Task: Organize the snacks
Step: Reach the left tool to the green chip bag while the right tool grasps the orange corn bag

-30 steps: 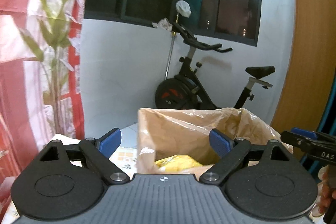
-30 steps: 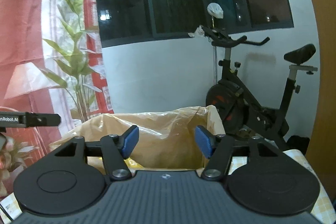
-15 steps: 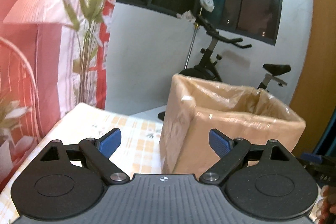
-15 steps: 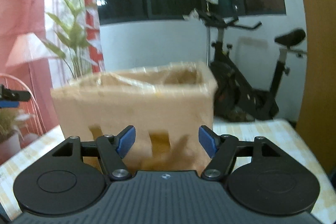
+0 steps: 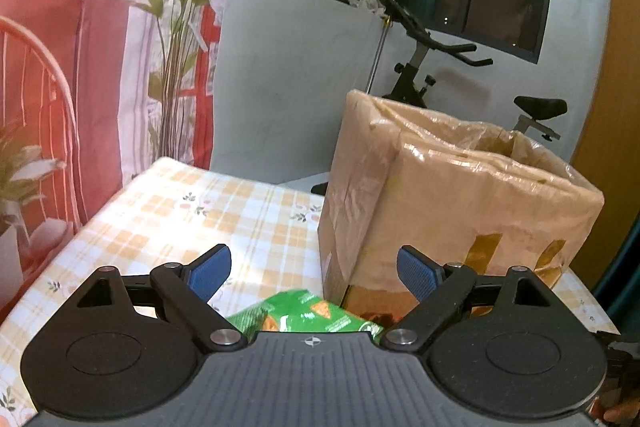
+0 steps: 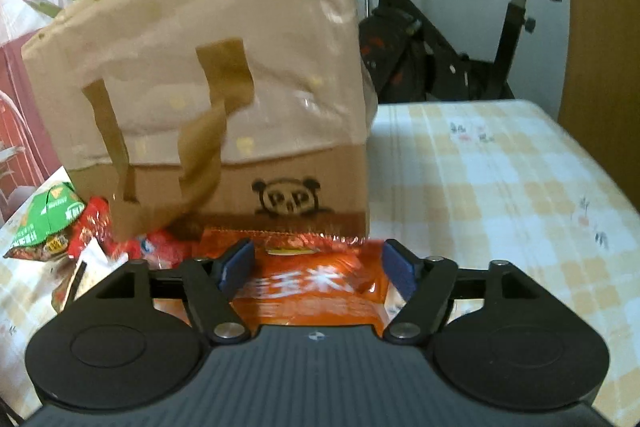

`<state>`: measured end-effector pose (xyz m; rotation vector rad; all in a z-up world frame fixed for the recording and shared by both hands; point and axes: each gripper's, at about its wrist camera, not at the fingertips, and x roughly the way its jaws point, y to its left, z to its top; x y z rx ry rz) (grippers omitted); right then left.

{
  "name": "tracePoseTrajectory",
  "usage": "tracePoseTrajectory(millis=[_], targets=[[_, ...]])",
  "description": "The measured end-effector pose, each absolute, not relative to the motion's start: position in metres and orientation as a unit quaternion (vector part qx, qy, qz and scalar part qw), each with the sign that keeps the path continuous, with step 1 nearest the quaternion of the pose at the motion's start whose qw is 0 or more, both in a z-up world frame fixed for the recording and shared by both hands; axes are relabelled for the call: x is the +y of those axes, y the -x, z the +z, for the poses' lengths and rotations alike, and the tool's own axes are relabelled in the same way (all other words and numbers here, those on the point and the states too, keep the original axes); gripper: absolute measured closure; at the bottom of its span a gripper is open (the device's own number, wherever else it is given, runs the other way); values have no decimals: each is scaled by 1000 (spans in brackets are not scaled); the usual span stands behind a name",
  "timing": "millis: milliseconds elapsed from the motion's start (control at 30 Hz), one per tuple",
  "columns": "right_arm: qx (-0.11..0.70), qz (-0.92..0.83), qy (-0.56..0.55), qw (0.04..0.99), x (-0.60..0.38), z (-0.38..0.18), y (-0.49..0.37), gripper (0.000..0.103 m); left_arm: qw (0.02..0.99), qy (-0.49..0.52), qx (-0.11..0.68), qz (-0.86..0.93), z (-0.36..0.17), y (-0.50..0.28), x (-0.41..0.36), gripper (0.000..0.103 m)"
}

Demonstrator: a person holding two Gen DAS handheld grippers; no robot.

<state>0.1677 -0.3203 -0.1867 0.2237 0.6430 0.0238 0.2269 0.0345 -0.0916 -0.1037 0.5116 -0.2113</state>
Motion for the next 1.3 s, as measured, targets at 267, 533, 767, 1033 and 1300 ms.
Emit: tracePoseTrajectory(millis=[267, 533, 767, 1033, 1300], targets=[[305, 14, -136, 942, -322, -190, -152, 19, 957, 53, 268, -103, -105, -221, 36, 12], [311, 26, -149, 938, -323, -199, -148, 13, 953, 63, 281, -93, -117, -216, 38, 12], [325, 35, -151, 933, -322, -212, -151, 12, 950, 61, 295, -87, -127, -214, 38, 12], [301, 52, -123, 944, -312, -209, -142, 29, 945, 62, 308, -87, -139, -209, 35, 12], [298, 58, -127, 944, -313, -210, -142, 30, 942, 58, 321, -83, -146, -213, 33, 12]])
